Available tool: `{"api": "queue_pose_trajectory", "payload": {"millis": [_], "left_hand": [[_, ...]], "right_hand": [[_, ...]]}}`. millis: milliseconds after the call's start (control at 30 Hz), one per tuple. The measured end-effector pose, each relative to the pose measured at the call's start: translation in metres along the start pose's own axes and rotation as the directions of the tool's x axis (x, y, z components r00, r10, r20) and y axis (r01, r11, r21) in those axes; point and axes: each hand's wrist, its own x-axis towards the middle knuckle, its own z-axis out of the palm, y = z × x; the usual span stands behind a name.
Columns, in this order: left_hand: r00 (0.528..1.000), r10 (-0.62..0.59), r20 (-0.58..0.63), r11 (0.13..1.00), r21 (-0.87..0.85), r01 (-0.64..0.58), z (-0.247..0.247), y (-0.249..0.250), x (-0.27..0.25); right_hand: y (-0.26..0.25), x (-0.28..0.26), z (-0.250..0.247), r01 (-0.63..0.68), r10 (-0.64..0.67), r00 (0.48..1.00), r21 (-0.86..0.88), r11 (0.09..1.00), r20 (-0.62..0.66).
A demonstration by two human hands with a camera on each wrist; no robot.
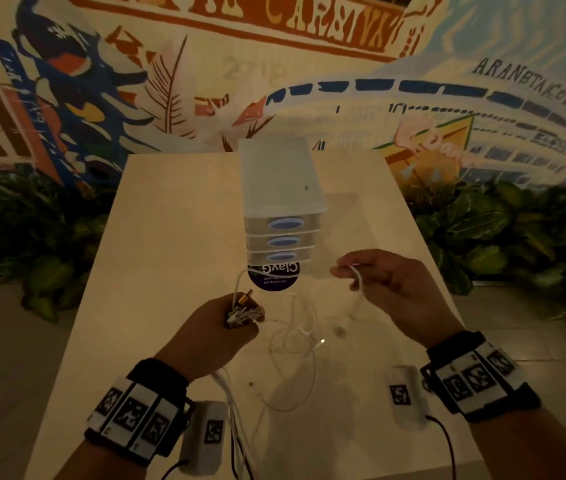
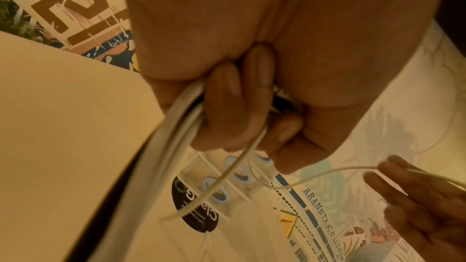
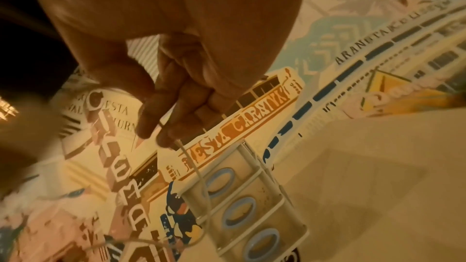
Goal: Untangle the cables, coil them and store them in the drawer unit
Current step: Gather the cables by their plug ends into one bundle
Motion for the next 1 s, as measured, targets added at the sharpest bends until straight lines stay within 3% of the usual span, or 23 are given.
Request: {"api": "queue_pose_trajectory", "payload": {"millis": [67,133,267,367,433,633,867,1000], "left_hand": [[1.000,-0.005,-0.026,1.000,0.001,0.005,0.001,0.003,-0.003],[0.999,-0.006,-0.045,1.000,-0.003,0.006,0.000,0.003,-0.006],[0.999,-0.043,-0.034,0.999,0.004,0.043,-0.003,-0.002,-0.011],[0.996,-0.085,-0.022,0.996,0.009,0.085,-0.004,-0.007,-0.013],[0.992,-0.122,-0.027,0.992,0.017,0.122,-0.005,-0.011,-0.013],[0.983,-0.183,-0.024,0.982,-0.044,0.181,-0.014,-0.022,-0.015],[0.988,-0.141,0.059,0.895,-0.419,0.153,-0.016,-0.011,-0.019],[0.997,-0.080,0.023,0.811,-0.579,0.078,-0.010,0.013,-0.021]], "right_hand": [[0.001,0.002,0.005,-0.019,0.015,0.999,-0.098,0.995,-0.044],[0.000,0.004,0.008,-0.005,-0.018,0.985,-0.130,0.992,-0.171],[0.004,0.008,0.002,0.036,-0.111,0.918,-0.200,0.979,-0.380],[0.003,0.009,0.000,0.047,-0.076,0.906,-0.080,0.996,-0.417],[0.000,0.009,0.001,0.046,-0.012,0.914,0.076,0.996,-0.405],[-0.003,0.007,0.005,0.026,0.095,0.929,0.319,0.947,-0.359],[-0.004,-0.001,0.050,-0.154,0.192,0.963,0.199,0.968,-0.189],[-0.009,-0.009,0.092,-0.202,0.204,0.979,0.184,0.962,0.004]]}}
